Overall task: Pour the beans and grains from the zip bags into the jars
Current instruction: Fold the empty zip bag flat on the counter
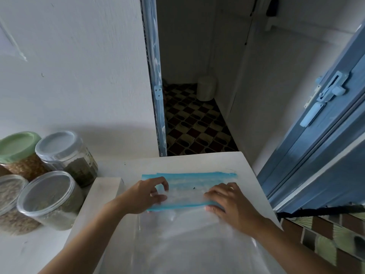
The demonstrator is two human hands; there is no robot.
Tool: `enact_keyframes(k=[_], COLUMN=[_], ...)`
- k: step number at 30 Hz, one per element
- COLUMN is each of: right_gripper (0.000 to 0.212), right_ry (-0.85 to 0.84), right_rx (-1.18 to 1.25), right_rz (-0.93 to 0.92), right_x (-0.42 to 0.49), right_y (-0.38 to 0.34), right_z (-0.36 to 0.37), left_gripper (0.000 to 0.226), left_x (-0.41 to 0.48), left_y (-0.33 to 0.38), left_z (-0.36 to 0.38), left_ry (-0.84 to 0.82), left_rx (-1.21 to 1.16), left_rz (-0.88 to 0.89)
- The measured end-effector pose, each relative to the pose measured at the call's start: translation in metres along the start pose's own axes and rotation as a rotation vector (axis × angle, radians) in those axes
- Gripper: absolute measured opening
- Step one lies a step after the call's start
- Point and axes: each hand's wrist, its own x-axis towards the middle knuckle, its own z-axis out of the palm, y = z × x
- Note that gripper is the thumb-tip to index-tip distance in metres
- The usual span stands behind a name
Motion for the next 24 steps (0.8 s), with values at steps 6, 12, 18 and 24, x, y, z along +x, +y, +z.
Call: enact_keyframes(k=[6,12,18,24], right_gripper=[0.028,0.013,0.009,0.005], right_ry=[0.015,-0.027,-0.04,0.132], right_rx=[0.131,0.328,0.52,0.13], right_rz=[0.097,0.237,0.374,0.345], right_x=[0.003,0.004,0.01,0.028], right_y=[0.007,0.006,0.007,0.024], right_z=[-0.003,-0.009,-0.025,-0.024], left_gripper=[0.023,0.062,0.012,0.031], left_x=[-0.007,-0.026,-0.019,0.009], left_y=[-0.002,0.004,-0.003,0.0], left_z=[0.003,0.008,0.009,0.001], left_ry=[0.151,0.047,0.244,0.402], left_rx=[0.1,0.075,-0.106,0.165], left_rz=[0.075,0.169,0.21,0.112])
